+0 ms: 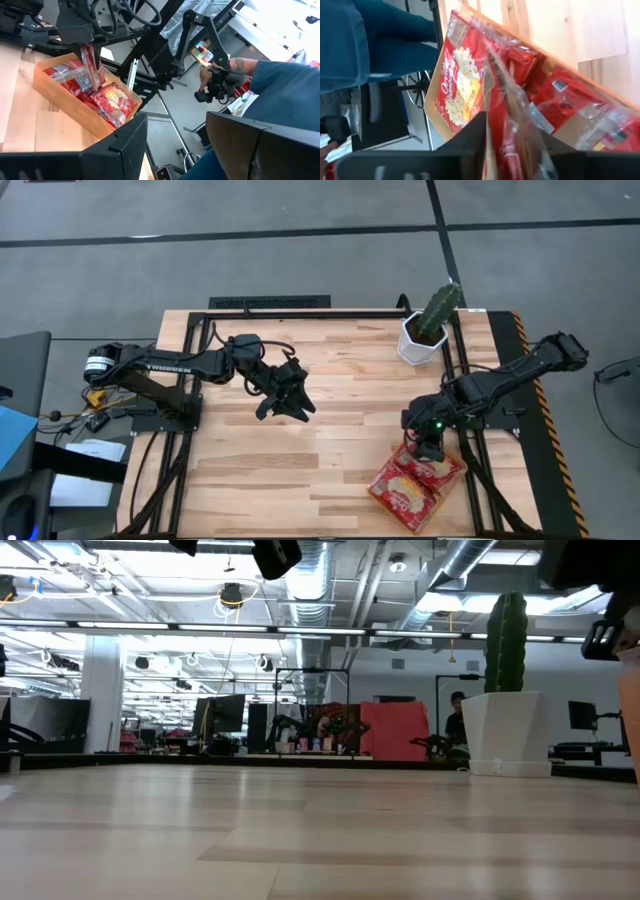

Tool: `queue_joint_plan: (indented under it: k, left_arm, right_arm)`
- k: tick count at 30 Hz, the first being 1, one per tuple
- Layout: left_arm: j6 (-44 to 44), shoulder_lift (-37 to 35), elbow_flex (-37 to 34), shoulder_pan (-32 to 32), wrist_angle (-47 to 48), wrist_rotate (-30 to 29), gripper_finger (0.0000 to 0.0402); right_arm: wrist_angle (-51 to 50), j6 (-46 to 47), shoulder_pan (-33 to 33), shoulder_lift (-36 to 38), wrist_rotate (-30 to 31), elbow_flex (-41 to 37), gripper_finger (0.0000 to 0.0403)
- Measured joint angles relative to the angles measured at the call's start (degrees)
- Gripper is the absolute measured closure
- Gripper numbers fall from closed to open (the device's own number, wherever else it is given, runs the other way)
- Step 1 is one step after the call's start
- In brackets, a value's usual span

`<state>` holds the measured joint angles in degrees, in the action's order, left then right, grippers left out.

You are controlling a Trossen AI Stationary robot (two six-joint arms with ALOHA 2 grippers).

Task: Sort popcorn bags into baskets
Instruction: Put the red popcorn bag into the orange bin

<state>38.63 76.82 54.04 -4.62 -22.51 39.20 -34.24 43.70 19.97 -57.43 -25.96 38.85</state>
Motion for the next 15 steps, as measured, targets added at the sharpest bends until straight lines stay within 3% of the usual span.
queue_joint_plan:
  k: [9,15]
  left_arm:
    - [0.96,0.00,0.00,0.00,0.12,0.03,0.0211]
    - [1.69,0.00,-0.01,-0.95,0.45,0.26,0.0211]
  right_arm:
    - [0.01,0.26,-0.36,0.02,0.36,0.04,0.0209]
    - [-2.09,1.85,-1.59,0.30,0.39,0.04,0.0186]
